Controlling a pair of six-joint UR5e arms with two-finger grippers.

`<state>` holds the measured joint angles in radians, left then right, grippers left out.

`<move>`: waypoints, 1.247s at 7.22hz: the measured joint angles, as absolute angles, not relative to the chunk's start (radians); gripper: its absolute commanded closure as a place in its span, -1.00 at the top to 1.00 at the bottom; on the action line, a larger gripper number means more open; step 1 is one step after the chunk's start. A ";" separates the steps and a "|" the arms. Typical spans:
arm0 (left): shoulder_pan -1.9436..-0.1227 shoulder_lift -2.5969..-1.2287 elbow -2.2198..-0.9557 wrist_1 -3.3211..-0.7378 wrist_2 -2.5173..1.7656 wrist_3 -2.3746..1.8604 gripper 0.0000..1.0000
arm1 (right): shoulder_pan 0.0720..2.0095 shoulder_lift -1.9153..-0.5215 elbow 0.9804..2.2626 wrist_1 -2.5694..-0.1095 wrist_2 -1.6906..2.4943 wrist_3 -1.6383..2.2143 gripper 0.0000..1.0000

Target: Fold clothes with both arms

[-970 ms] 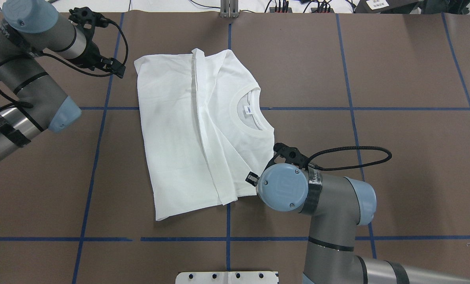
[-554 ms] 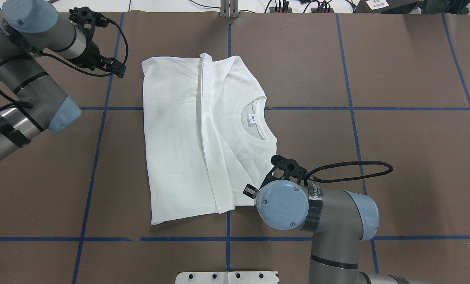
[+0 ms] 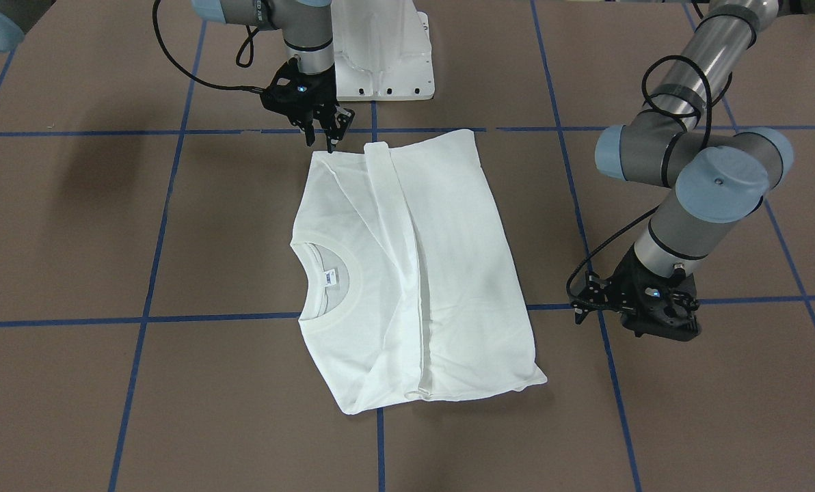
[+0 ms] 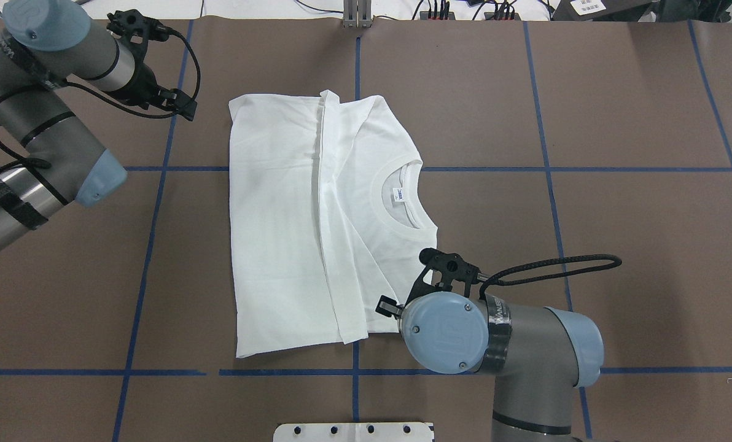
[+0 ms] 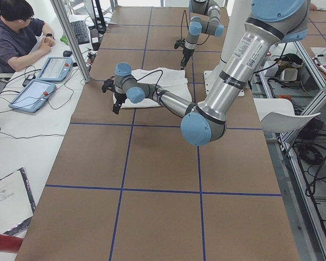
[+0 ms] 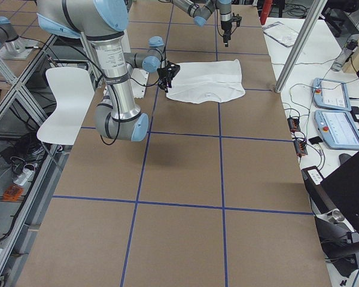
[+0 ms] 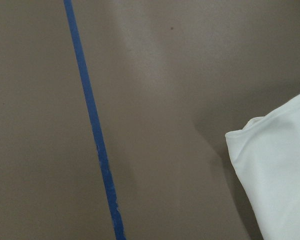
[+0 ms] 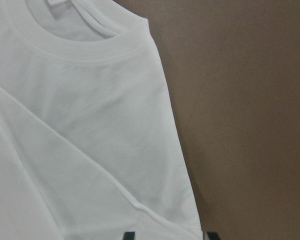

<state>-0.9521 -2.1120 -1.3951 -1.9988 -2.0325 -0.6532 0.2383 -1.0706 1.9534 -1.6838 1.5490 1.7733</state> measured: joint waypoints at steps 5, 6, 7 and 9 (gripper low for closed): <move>-0.952 -2.039 -1.483 -1.990 -2.037 -0.585 1.00 | 0.428 -0.860 1.710 -1.674 1.599 1.401 1.00; -0.953 -2.021 -1.499 -1.988 -2.042 -0.559 1.00 | 0.446 -0.785 1.614 -1.672 1.601 1.383 1.00; -0.955 -2.010 -1.509 -1.988 -2.052 -0.546 1.00 | 0.461 -0.700 1.500 -1.668 1.601 1.374 1.00; -0.957 -2.003 -1.518 -1.987 -2.062 -0.539 1.00 | 0.476 -0.542 1.247 -1.570 1.600 1.368 1.00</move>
